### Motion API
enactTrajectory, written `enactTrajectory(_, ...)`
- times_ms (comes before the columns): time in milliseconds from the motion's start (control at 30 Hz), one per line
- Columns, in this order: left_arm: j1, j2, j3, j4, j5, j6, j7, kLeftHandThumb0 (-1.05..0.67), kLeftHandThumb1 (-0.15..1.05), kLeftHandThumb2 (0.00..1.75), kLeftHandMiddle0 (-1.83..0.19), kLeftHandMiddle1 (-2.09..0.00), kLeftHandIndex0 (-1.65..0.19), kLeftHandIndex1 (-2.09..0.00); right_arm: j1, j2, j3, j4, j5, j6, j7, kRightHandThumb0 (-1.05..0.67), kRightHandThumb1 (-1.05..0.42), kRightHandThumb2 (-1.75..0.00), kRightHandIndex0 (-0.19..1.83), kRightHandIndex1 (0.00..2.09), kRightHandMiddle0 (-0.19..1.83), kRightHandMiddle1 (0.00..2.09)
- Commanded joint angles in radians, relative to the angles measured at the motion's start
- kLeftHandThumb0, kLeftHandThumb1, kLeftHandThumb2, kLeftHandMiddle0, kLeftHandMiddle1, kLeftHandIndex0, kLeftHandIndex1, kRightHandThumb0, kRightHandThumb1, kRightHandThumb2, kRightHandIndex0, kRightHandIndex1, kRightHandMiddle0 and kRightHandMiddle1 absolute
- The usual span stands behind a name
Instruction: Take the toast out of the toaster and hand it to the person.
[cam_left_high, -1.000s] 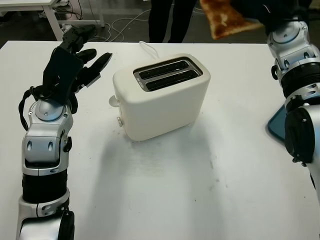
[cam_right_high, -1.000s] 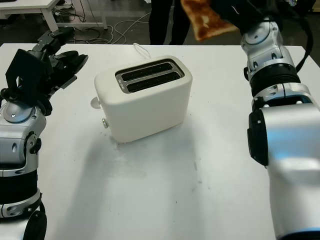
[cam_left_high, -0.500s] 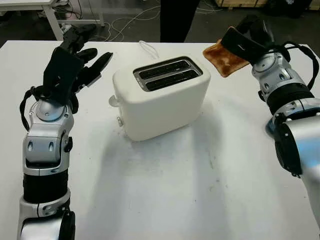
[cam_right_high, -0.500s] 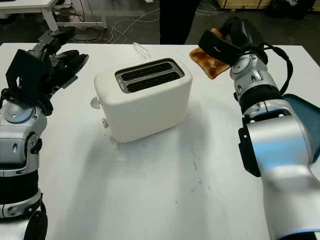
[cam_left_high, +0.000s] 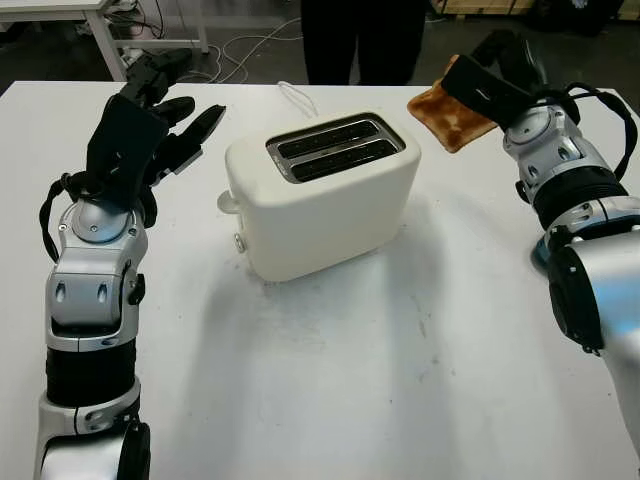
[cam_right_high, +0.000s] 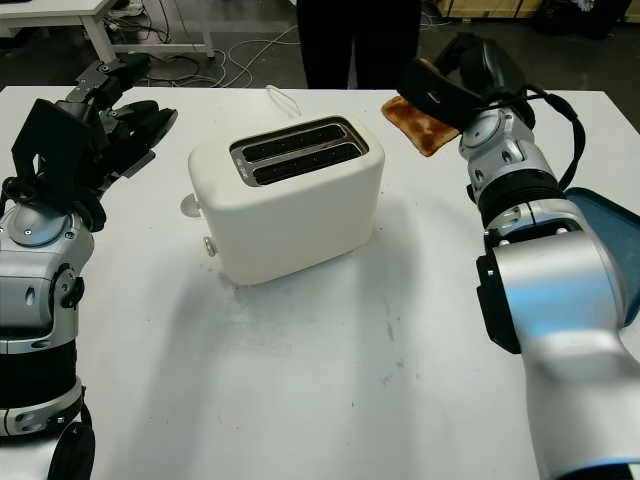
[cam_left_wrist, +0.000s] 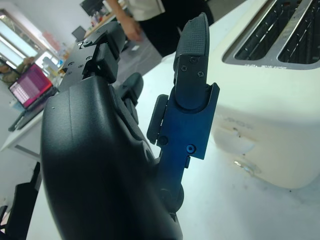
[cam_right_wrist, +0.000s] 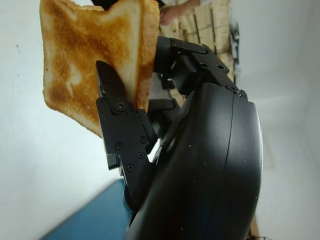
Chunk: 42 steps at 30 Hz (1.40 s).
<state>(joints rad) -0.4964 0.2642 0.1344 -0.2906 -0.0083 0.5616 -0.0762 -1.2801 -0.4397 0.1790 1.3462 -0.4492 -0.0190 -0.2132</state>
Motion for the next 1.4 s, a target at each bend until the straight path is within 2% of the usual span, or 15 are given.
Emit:
enactTrajectory(0, 0.006, 0.009, -0.004, 0.006, 0.009, -0.017, 0.001, -0.58, 0.92, 0.13, 0.0, -0.75, -0.13, -0.46, -0.003, -0.013, 0.013, -0.002, -0.014, -0.004, 0.002, -0.15, -0.92, -0.04, 0.61, 1.75, 0.45, 1.69)
enactTrajectory(67, 0.003, 0.006, -0.002, 0.002, 0.004, -0.009, 0.002, -0.57, 0.92, 0.12, 0.0, -0.75, -0.12, -0.46, -0.006, -0.016, 0.027, -0.002, -0.026, -0.005, 0.002, -0.14, -0.92, -0.03, 0.65, 1.75, 0.46, 1.71)
enactTrajectory(100, 0.002, 0.006, -0.002, 0.001, 0.004, -0.008, 0.001, -0.57, 0.92, 0.12, 0.0, -0.74, -0.11, -0.46, -0.011, -0.015, 0.037, -0.001, -0.035, 0.008, 0.005, -0.16, -0.92, -0.04, 0.61, 1.75, 0.5, 1.55)
enactTrajectory(133, 0.001, 0.008, -0.002, 0.002, 0.005, -0.008, 0.0, -0.57, 0.92, 0.12, 0.0, -0.74, -0.11, -0.46, -0.014, -0.017, 0.052, -0.001, -0.049, 0.01, 0.007, -0.19, -0.92, -0.05, 0.58, 1.68, 0.6, 1.22)
enactTrajectory(167, 0.001, 0.01, -0.003, 0.002, 0.005, -0.008, -0.001, -0.57, 0.92, 0.12, 0.0, -0.74, -0.11, -0.46, -0.014, -0.02, 0.061, -0.001, -0.057, 0.003, 0.006, -0.2, -0.92, -0.06, 0.57, 1.66, 0.66, 1.09)
enactTrajectory(267, 0.001, 0.011, -0.002, 0.001, 0.003, -0.008, -0.004, -0.56, 0.92, 0.13, 0.0, -0.73, -0.11, -0.47, -0.02, -0.022, 0.063, 0.001, -0.056, 0.011, 0.018, -0.26, -0.92, -0.06, 0.57, 1.74, 0.59, 1.31)
enactTrajectory(400, -0.005, 0.008, -0.001, 0.001, 0.001, 0.002, -0.002, -0.55, 0.92, 0.14, 0.0, -0.73, -0.1, -0.47, -0.022, -0.024, 0.04, 0.002, -0.028, 0.013, 0.027, -0.26, -0.91, -0.02, 0.52, 1.64, 0.61, 1.24)
enactTrajectory(500, -0.006, 0.013, -0.003, 0.001, 0.002, -0.001, -0.005, -0.56, 0.92, 0.14, 0.0, -0.74, -0.1, -0.48, -0.023, -0.021, 0.011, -0.002, -0.003, 0.008, 0.033, -0.23, -0.91, 0.0, 0.58, 1.73, 0.54, 1.53)
enactTrajectory(600, -0.007, 0.012, -0.001, 0.004, -0.001, -0.003, -0.007, -0.56, 0.92, 0.14, 0.0, -0.74, -0.1, -0.48, -0.021, -0.022, 0.009, -0.004, -0.005, -0.005, 0.033, -0.17, -0.92, -0.01, 0.6, 1.74, 0.48, 1.65)
enactTrajectory(633, -0.007, 0.012, -0.001, 0.004, -0.002, -0.005, -0.007, -0.56, 0.92, 0.14, 0.0, -0.74, -0.1, -0.48, -0.023, -0.023, 0.028, -0.002, -0.026, 0.007, 0.026, -0.16, -0.92, -0.01, 0.58, 1.74, 0.46, 1.65)
enactTrajectory(700, -0.008, 0.008, 0.002, 0.003, -0.005, -0.004, -0.005, -0.54, 0.92, 0.14, 0.0, -0.74, -0.09, -0.48, -0.024, -0.025, 0.059, 0.0, -0.058, 0.02, 0.012, -0.28, -0.91, 0.0, 0.59, 1.66, 0.56, 1.51)
enactTrajectory(867, -0.009, 0.006, 0.001, -0.002, -0.003, 0.007, 0.0, -0.55, 0.92, 0.14, 0.0, -0.73, -0.09, -0.5, -0.025, -0.022, 0.024, -0.003, -0.019, 0.003, 0.029, -0.2, -0.92, -0.01, 0.61, 1.74, 0.43, 1.72)
enactTrajectory(1000, -0.007, 0.008, 0.0, -0.007, -0.001, 0.014, 0.0, -0.55, 0.92, 0.14, 0.0, -0.71, -0.08, -0.5, -0.023, -0.027, 0.048, -0.002, -0.05, -0.004, 0.021, -0.2, -0.92, -0.01, 0.56, 1.75, 0.45, 1.62)
enactTrajectory(1100, -0.008, 0.006, 0.002, -0.008, -0.004, 0.016, 0.0, -0.55, 0.92, 0.14, 0.0, -0.71, -0.08, -0.5, -0.025, -0.022, 0.028, -0.002, -0.027, 0.006, 0.026, -0.21, -0.92, -0.01, 0.6, 1.75, 0.44, 1.7)
enactTrajectory(1367, -0.006, 0.011, -0.002, -0.01, 0.005, 0.017, 0.002, -0.57, 0.92, 0.14, 0.0, -0.7, -0.08, -0.5, -0.023, -0.02, 0.03, -0.003, -0.031, 0.004, 0.017, -0.21, -0.91, -0.01, 0.65, 1.75, 0.47, 1.72)
